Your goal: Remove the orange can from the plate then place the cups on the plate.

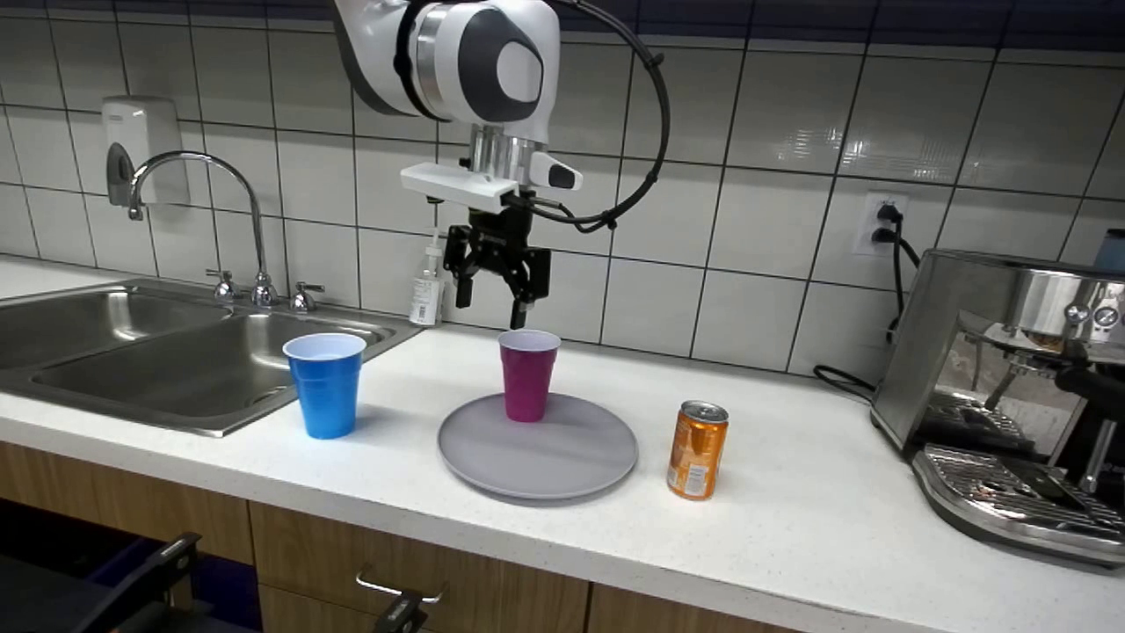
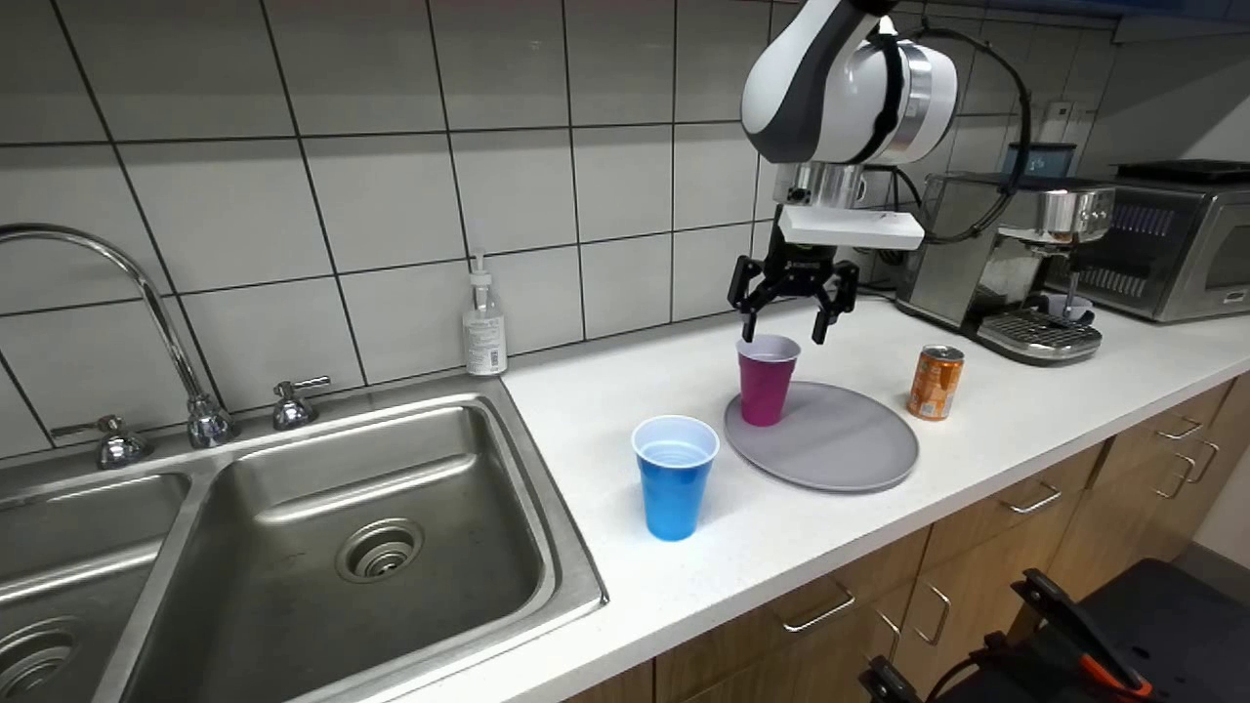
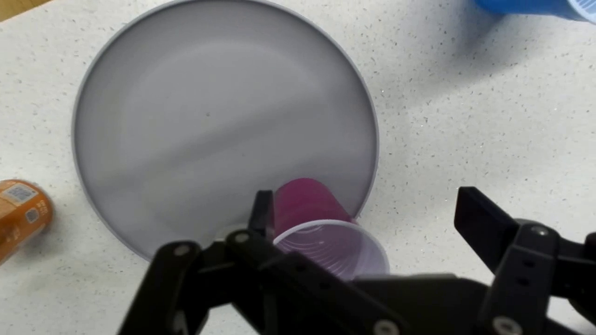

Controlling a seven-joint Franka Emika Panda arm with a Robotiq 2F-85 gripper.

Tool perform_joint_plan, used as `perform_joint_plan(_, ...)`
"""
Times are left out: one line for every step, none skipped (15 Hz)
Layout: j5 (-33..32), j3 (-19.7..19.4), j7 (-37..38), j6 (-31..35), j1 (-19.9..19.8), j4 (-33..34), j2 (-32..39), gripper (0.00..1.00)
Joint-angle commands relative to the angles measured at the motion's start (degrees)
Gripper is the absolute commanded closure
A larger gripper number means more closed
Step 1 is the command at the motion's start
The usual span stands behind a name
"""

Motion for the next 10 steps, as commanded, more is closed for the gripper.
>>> perform_joint_plan(1.2, 2.0, -3.9, -0.2, 0.8, -0.9, -1.5, 0.00)
perform_joint_plan(1.4, 2.5, -4.9, 0.0, 1.2, -0.9, -1.3, 0.00)
perform_joint_plan(1.6, 3.1, -5.9, -0.1, 1.6, -1.1, -1.3, 0.00)
perform_joint_plan(1.8, 3.6, -6.9, -0.2, 1.9, -1.1, -1.2, 0.00)
perform_joint_plan(2.1, 4.2, -7.9, -0.2, 2.3, -1.3, -1.3, 0.00)
perform_joint_plan(2.2, 4.7, -8.8, -0.1, 2.7, -1.5, -1.3, 0.00)
perform_joint_plan(2.3, 5.2, -9.8, -0.1, 3.1, -1.8, -1.4, 0.00)
perform_joint_plan(2.7, 5.7, -11.0, -0.1, 3.4, -2.1, -1.6, 0.00)
perform_joint_plan(3.3, 6.3, -11.9, -0.4, 3.8, -2.5, -1.7, 0.00)
perform_joint_plan(3.8, 6.7, -13.1, -0.3, 4.1, -3.0, -1.9, 0.00)
